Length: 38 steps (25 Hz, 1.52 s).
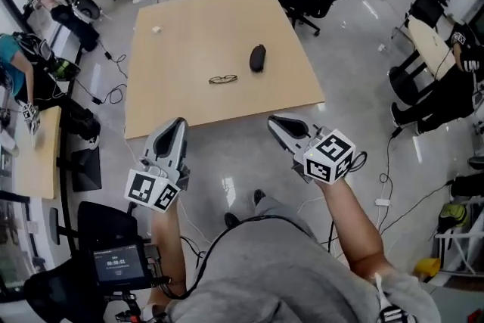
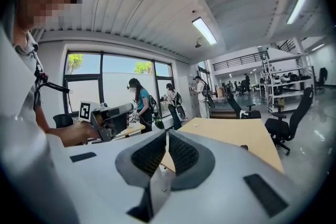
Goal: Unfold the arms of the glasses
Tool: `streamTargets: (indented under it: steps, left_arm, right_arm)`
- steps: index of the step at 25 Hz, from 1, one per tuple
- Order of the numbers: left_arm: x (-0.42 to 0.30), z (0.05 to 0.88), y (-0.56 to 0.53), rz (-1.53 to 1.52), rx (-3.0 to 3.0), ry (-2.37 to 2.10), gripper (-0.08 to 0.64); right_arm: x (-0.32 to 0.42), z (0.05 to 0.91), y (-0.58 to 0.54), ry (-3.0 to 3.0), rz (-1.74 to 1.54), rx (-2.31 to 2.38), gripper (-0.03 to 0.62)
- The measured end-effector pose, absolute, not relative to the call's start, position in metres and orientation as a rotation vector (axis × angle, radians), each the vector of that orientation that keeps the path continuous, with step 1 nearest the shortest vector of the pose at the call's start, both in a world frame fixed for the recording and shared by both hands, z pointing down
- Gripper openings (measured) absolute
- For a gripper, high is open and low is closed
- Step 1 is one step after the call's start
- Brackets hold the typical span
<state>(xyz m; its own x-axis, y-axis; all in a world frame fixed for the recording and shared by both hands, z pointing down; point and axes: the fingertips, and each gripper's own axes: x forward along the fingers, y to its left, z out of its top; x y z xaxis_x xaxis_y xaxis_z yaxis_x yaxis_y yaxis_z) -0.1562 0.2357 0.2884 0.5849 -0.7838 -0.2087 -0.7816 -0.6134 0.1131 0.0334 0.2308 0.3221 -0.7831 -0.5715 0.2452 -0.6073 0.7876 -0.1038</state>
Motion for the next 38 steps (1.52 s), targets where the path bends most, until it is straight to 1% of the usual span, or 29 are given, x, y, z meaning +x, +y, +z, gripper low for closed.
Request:
streamTargets:
  steps: [4, 9, 13, 19, 23, 32, 35, 38]
  left_arm:
    - [-0.151, 0.302, 0.199, -0.357, 2.752, -1.399, 0.014]
    - [-0.111, 0.317, 0.141, -0.221, 2.722, -1.377, 0.014]
    - [-0.111, 0.312, 0.083, -0.179, 2.724, -1.402, 0.014]
    - [-0.092, 0.332, 0.011, -0.108, 2.665, -1.453, 0.014]
    - [-0.077, 0.341, -0.023, -0.068, 2.655, -1.439, 0.014]
    - [-0.125, 0.369, -0.1, -0.061, 2.648, -1.366, 0.014]
    - [-0.128, 0.36, -0.128, -0.09, 2.673, -1.311, 0.014]
    - [-0.139, 0.351, -0.172, -0.111, 2.708, -1.269, 0.014]
  right_arm:
    - [0.039, 0.333, 0.182, -2.762, 0.278, 0.894, 0.009]
    - [0.067, 0.352, 0.123, -2.779, 0.41, 0.871, 0.008]
    - [0.057, 0.355, 0.055, -2.794, 0.43, 0.827, 0.009]
    - [0.067, 0.374, -0.031, -2.811, 0.455, 0.744, 0.009]
    - [0.075, 0.381, -0.066, -2.809, 0.494, 0.722, 0.009]
    - [0.026, 0.415, -0.128, -2.751, 0.544, 0.77, 0.009]
    - [0.026, 0.414, -0.143, -2.721, 0.56, 0.817, 0.009]
    - [0.018, 0.411, -0.18, -2.702, 0.514, 0.854, 0.009]
